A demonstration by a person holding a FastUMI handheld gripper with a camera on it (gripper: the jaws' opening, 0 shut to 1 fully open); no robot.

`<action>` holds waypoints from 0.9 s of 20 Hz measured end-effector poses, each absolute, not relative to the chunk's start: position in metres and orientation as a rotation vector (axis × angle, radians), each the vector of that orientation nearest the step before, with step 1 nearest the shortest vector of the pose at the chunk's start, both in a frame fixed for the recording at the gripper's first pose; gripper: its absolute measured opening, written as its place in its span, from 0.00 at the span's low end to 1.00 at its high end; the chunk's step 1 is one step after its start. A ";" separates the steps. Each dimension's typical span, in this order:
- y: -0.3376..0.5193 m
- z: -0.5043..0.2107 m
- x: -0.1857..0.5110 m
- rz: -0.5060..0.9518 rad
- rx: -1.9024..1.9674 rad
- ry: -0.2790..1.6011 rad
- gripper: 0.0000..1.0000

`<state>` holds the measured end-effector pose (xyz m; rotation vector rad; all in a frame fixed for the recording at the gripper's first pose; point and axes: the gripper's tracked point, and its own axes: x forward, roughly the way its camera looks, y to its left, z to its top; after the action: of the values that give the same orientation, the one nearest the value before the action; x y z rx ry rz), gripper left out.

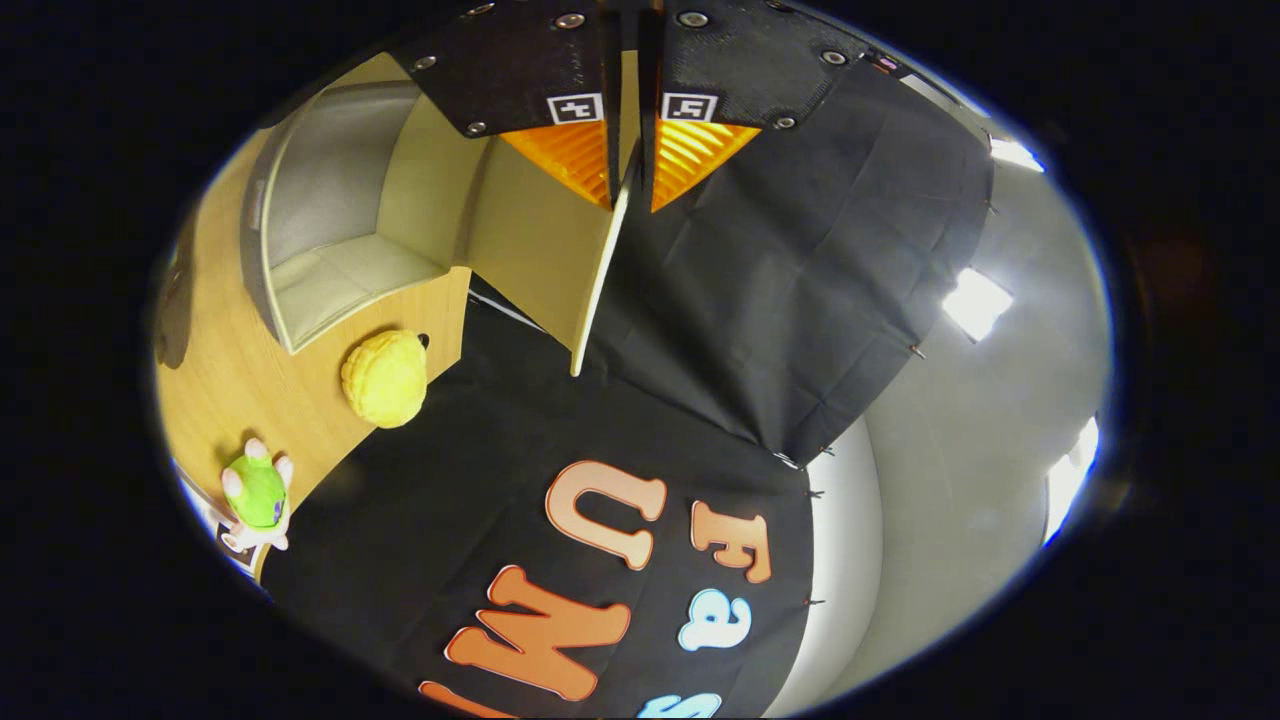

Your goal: Open the storage box then place both shoes into the box .Put the left shoe in first, then the right shoe, with the right side of both shoes facing outward in a uniform manner.

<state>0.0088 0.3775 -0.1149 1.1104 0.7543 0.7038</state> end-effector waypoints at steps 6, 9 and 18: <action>0.423 -0.119 -0.001 0.695 1.070 0.755 0.10; 0.434 -0.110 -0.003 0.697 0.958 0.644 0.25; 0.417 -0.109 -0.011 0.800 0.781 0.652 0.79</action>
<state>-0.0110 0.4174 -0.1093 0.7814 0.6525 0.7996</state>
